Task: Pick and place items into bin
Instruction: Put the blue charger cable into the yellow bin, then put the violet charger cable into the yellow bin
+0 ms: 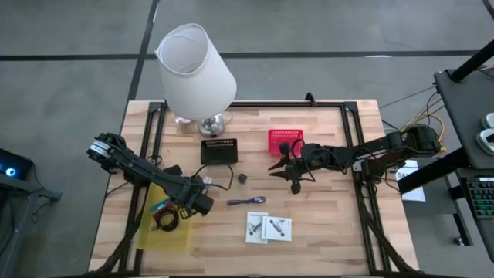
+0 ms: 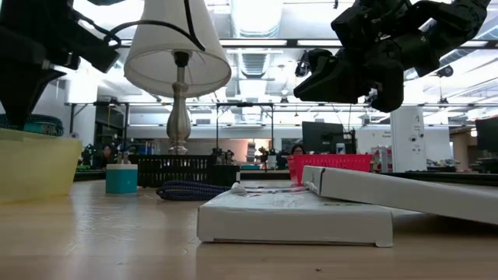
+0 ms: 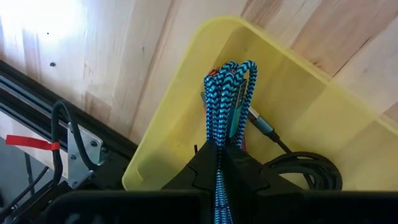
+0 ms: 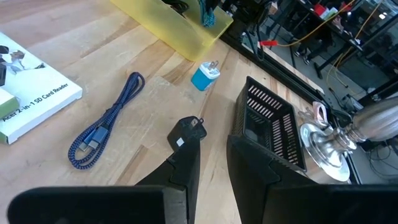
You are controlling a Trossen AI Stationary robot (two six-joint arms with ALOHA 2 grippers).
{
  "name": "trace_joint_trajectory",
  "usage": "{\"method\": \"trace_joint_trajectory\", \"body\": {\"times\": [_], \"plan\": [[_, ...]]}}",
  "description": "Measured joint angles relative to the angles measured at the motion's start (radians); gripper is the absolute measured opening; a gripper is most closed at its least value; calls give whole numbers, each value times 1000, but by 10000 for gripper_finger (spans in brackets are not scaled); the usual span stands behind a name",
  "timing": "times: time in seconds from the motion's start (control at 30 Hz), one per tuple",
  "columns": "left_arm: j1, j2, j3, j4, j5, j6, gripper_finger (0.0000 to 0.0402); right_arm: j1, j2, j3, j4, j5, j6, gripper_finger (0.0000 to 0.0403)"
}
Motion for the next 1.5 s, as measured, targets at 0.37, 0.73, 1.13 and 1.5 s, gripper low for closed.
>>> {"method": "trace_joint_trajectory", "body": {"times": [0.37, 0.73, 1.13, 1.5], "plan": [[0, 0, -1, -2, 3, -1, 61, 0, 0, 0, 0, 0, 0, 68], [9, -2, 21, -12, -15, 34, 143, 0, 0, 0, 0, 0, 0, 68], [10, -4, 90, 159, -316, 188, 144, 0, 0, 0, 0, 0, 0, 68], [10, -2, 90, 729, -335, 655, 144, 0, 0, 0, 0, 0, 0, 68]]}}
